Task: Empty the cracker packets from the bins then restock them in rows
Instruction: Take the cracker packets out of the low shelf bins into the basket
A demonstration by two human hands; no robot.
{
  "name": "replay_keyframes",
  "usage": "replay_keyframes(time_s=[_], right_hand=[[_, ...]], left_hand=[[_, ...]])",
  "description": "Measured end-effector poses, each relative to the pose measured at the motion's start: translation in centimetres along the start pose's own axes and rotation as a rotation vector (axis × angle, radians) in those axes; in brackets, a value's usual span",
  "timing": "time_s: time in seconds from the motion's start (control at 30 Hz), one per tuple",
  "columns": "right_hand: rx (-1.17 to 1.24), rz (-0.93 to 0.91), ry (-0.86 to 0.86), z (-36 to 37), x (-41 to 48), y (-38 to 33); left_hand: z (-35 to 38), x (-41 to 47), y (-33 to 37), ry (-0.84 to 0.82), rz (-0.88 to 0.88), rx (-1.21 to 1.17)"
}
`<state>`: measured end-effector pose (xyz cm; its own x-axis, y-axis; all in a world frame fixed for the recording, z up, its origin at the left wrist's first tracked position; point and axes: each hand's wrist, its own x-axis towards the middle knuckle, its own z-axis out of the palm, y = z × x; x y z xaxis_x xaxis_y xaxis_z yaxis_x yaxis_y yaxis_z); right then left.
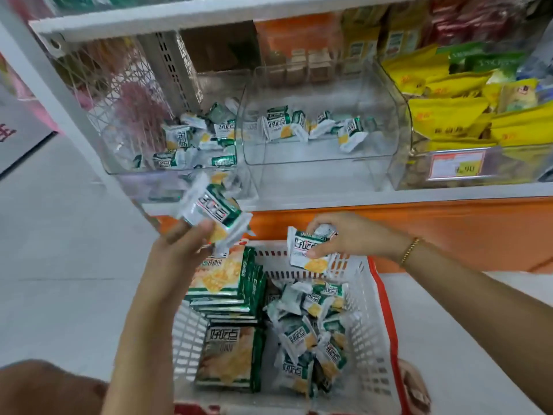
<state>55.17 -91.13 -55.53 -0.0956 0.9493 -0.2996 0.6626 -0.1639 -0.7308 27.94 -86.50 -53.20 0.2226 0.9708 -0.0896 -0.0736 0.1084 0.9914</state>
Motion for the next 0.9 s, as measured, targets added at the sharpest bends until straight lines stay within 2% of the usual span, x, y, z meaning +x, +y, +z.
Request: replay_keyframes(time_s=[0.1, 0.17, 0.3, 0.4, 0.6, 0.7, 0.8, 0.9], right_hand=[[-0.188, 0.099, -0.089, 4.2, 2.1, 3.3], [-0.335, 0.185, -0.134, 6.8, 3.2, 6.1], [-0.386, 0.276, -0.123, 9.9, 3.0, 10.4], [-0.487, 0.265, -0.146, 10.5, 2.6, 11.8], [-0.682, 0.216, -0.361, 9.9, 2.6, 11.1], [-0.728, 0.191, -0.387, 8.2, 2.8, 9.2], [-0.706, 0.161, -0.366, 4.9, 3.2, 5.8], [-0.595, 0.044, -0.28, 1.2, 3.1, 0.8]], left_hand=[[1.0, -2.4, -8.0, -0.058, -0.311, 0.014], [1.5, -2.9, -13.3, -0.048, -0.493, 0.122], [2.8, -4.4, -20.3, -0.163, -0.632, 0.449], [4.4, -5.4, -22.8, -0.303, -0.627, 0.493], [8.8, -6.6, -24.5, -0.571, -0.601, 0.706], [9.4, -5.8, -23.7, -0.652, -0.588, 0.685], [8.8, -3.5, -19.6, -0.584, -0.522, 0.578], [7.4, -0.4, -13.4, -0.373, -0.283, 0.616]])
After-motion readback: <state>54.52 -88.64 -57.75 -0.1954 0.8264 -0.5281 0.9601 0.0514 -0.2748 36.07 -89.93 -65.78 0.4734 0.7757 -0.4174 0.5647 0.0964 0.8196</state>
